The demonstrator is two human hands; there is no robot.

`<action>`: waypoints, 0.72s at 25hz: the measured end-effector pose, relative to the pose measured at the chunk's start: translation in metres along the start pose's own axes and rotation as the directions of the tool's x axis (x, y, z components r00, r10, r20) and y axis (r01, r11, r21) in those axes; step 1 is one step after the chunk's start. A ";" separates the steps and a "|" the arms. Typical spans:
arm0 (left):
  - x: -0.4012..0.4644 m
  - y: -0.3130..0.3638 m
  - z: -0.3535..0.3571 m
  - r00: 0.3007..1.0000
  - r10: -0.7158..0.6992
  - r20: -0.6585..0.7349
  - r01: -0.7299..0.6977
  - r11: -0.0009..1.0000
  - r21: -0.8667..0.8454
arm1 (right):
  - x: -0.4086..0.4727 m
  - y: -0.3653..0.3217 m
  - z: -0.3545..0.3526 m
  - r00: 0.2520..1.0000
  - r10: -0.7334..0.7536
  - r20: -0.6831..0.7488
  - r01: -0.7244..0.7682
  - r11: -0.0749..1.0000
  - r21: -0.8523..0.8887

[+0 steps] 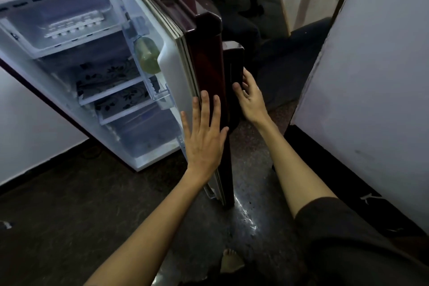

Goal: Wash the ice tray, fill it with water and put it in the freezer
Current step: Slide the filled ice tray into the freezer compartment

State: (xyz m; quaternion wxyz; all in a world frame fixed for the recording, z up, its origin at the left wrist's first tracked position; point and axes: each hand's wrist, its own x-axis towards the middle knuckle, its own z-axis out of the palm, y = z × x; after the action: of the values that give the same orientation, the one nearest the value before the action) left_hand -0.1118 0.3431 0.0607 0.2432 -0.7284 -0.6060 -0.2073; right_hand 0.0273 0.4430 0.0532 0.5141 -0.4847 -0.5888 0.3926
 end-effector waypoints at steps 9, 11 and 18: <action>-0.013 -0.016 -0.002 1.000 -0.007 -0.012 0.008 0.998 0.058 | -0.011 -0.009 0.017 0.998 -0.047 0.039 0.048 0.999 -0.024; -0.021 -0.029 -0.001 0.999 -0.045 0.012 0.045 0.998 0.034 | -0.018 -0.013 0.028 0.996 -0.060 0.073 0.062 0.998 -0.020; -0.055 -0.094 -0.010 0.970 -0.226 0.095 0.220 0.973 0.071 | -0.041 -0.030 0.084 0.972 -0.030 0.233 0.033 0.999 -0.011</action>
State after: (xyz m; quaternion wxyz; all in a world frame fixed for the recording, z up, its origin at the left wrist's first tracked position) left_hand -0.2145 0.3083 0.0454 0.2085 -0.6579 -0.7016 -0.1775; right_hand -0.0601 0.3996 0.0589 0.4441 -0.4295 -0.6556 0.4343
